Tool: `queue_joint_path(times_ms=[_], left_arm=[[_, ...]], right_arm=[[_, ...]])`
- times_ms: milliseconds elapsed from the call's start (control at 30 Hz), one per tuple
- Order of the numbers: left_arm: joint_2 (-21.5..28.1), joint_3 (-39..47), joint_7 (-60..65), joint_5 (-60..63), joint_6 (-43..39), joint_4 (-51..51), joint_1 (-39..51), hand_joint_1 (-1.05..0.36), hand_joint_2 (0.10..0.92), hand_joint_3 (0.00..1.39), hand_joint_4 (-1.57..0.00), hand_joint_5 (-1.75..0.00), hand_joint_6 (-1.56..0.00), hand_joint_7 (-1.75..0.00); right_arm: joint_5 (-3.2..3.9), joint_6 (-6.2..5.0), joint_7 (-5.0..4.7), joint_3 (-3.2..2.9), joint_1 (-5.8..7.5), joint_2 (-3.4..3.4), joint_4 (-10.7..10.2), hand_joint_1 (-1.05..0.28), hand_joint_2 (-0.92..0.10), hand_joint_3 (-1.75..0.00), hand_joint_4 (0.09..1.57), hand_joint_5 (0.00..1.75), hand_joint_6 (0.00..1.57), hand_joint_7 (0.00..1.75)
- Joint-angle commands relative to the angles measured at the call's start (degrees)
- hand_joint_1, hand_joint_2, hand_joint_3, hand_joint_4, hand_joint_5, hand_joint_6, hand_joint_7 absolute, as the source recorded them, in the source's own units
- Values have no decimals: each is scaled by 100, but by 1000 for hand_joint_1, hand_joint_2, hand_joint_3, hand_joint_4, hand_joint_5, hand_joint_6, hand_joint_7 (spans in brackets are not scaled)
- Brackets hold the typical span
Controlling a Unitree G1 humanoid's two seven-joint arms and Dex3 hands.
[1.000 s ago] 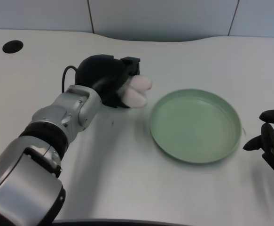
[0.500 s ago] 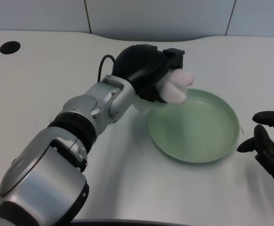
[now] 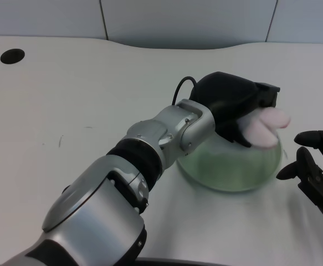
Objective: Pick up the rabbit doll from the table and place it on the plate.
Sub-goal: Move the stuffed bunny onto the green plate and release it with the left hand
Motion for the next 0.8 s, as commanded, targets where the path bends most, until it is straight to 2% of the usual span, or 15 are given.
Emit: queue_joint_path(times_ms=[33, 67, 100, 133, 233, 300, 367, 400, 467, 500, 533, 667, 700, 733, 800], left_arm=[[22, 42, -125, -48, 28, 35, -28, -228, 896, 97, -743, -1481, -673, -1283], [-3, 15, -145, -28, 31, 52, 55, -228, 896, 96, -742, -1483, -672, -1286], [-22, -6, -166, -13, 44, 66, 117, -294, 891, 69, -749, -1418, -697, -1110], [-30, -27, -152, 6, 50, 75, 166, -317, 891, 52, -750, -1372, -721, -1010], [-20, -55, -185, 18, 84, 84, 192, -323, 917, 55, -700, -1301, -678, -1038], [5, -81, -224, 34, 70, 85, 197, -317, 899, 51, -698, -1295, -676, -1029], [22, -81, -254, 24, 26, 83, 210, -283, 884, 32, -647, -1598, -547, -1447], [26, -25, -400, -42, 57, 89, 209, -284, 880, 26, -636, -1685, -502, -1601], [40, 67, -692, -142, 136, 102, 198, -314, 869, 18, -619, -1730, -485, -1683], [49, 101, -819, -176, 170, 104, 191, -379, 884, 17, -517, -1539, -444, -1491], [56, 118, -891, -190, 188, 100, 188, -402, 889, 15, -487, -1464, -437, -1414], [101, 9, -981, -84, 242, 88, 155, -424, 896, 10, -460, -1385, -434, -1329], [133, -97, -988, 22, 270, 93, 127, -533, 890, 15, -255, -1036, -275, -942], [157, -185, -975, 109, 293, 96, 108, -615, 886, 7, -113, -737, -219, -548], [178, -302, -868, 239, 332, 94, 100, -665, 886, 4, -30, -574, -189, -321]], right_arm=[[-29, -42, -6, -6, 52, -33, -40, -254, -921, -743, 419, 1746, 45, 1746], [-45, -106, 33, 18, 67, -26, -30, -254, -921, -743, 420, 1746, 46, 1746], [-50, -164, 70, 36, 77, -19, -15, -263, -921, -749, 408, 1746, 26, 1746], [-58, -219, 100, 50, 83, -16, 6, -266, -921, -752, 403, 1746, 17, 1746], [-88, -213, 54, 75, 94, -14, -12, -280, -921, -742, 414, 1746, 22, 1746], [-140, -235, 40, 93, 104, -25, -15, -283, -921, -737, 416, 1746, 27, 1746], [-173, -260, 47, 102, 115, -29, -21, -282, -921, -734, 421, 1746, 28, 1746], [-166, -280, 69, 100, 124, -26, -23, -283, -921, -732, 424, 1746, 28, 1746], [-160, -312, 86, 104, 139, -24, -28, -286, -921, -727, 430, 1746, 26, 1746], [-162, -324, 85, 108, 144, -23, -30, -286, -921, -725, 433, 1746, 26, 1746], [-165, -329, 80, 112, 147, -24, -31, -286, -921, -723, 434, 1746, 28, 1746], [-151, -324, 66, 116, 158, -13, -45, -286, -921, -719, 437, 1746, 33, 1746], [-150, -314, 50, 118, 167, -2, -58, -280, -921, -717, 433, 1746, 35, 1746], [-147, -310, 42, 118, 172, 4, -64, -278, -921, -715, 429, 1746, 38, 1746], [-132, -313, 50, 115, 172, 8, -59, -277, -921, -711, 425, 1746, 41, 1746]])
